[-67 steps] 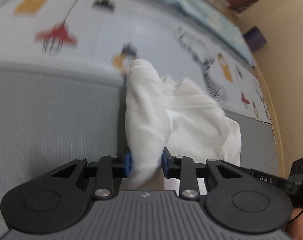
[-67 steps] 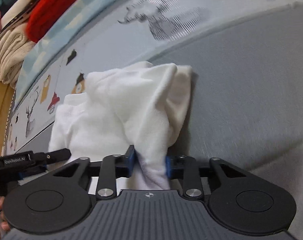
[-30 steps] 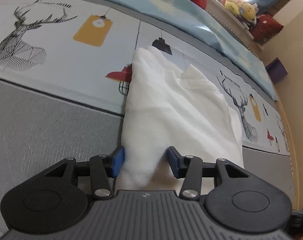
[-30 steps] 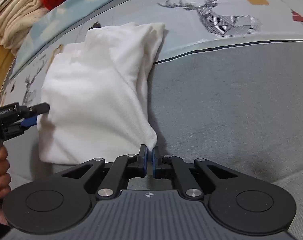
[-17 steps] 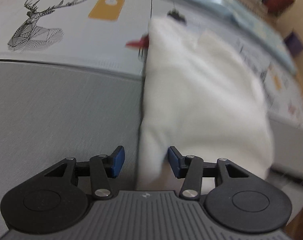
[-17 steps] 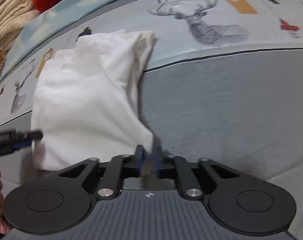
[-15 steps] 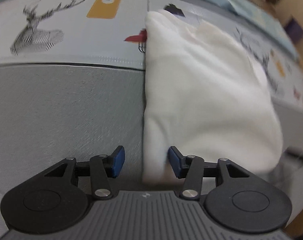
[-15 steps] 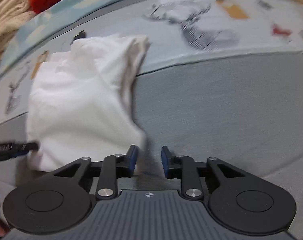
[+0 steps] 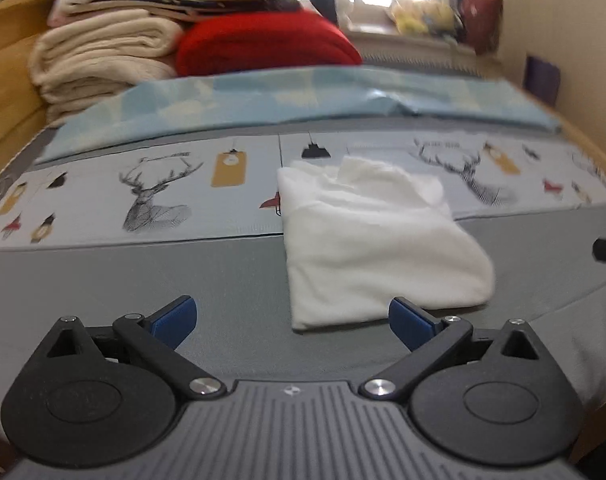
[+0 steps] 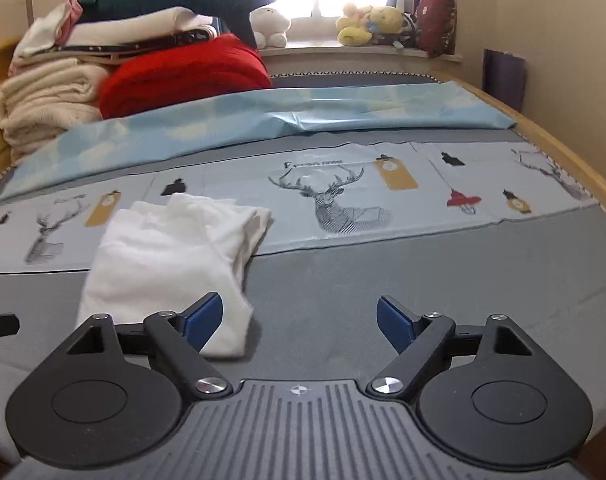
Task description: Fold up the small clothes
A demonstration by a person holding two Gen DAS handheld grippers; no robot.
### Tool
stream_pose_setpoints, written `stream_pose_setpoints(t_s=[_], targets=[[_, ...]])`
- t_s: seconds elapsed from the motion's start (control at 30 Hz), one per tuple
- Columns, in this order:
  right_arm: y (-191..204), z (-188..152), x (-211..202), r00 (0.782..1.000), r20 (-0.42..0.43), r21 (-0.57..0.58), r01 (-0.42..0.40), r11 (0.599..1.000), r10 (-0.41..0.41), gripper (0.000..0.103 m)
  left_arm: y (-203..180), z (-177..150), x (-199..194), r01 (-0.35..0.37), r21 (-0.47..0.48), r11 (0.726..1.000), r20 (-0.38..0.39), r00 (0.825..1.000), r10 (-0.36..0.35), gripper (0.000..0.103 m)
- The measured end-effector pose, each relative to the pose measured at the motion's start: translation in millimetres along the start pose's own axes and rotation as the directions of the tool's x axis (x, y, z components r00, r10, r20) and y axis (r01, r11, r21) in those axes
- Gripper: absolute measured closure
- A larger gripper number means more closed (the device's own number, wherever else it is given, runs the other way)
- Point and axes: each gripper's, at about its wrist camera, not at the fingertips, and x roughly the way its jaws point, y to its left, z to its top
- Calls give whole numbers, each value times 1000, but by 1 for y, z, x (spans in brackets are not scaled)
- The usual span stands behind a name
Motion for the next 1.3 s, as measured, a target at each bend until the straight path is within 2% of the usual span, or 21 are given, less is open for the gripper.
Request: stream_pose_setpoints(t_s=[0.1,0.17,0.27,0.3,0.47,0.67,1.3], targets=[[4,-14,-22,999,35,15,-8,1000,8,12,-12,-24,-14,47,-56,997,-43,998,-49,1],[8,-23,-29,999,27,17,-21,1000,20,12,-24,-37,-14,40,-43,998,-90,995,-44,1],[19,-34,-34,999,-1,-17,-40,999,40,12,-40,-40,-17,23,52,998,-51,998,-20,1],[23,-36,-35,999,-2,-37,-45,998,45,12,-41,-41,-18,24,57,998,-40,999,-22,1],[44,-42,-32,999,-9,-137,-52,989,52,12,-43,-46,-17,49,22,999,-36,998,-48,1],[58,-47,-32,997,-18,-193,-71,979,69,12,-38,-42,-13,48,-22,999,-27,998,-48,1],[63,-45,-27,996,6,-179,-87,980,89,12,-45,-37,-15,79,-40,996,4,997,-79,1]])
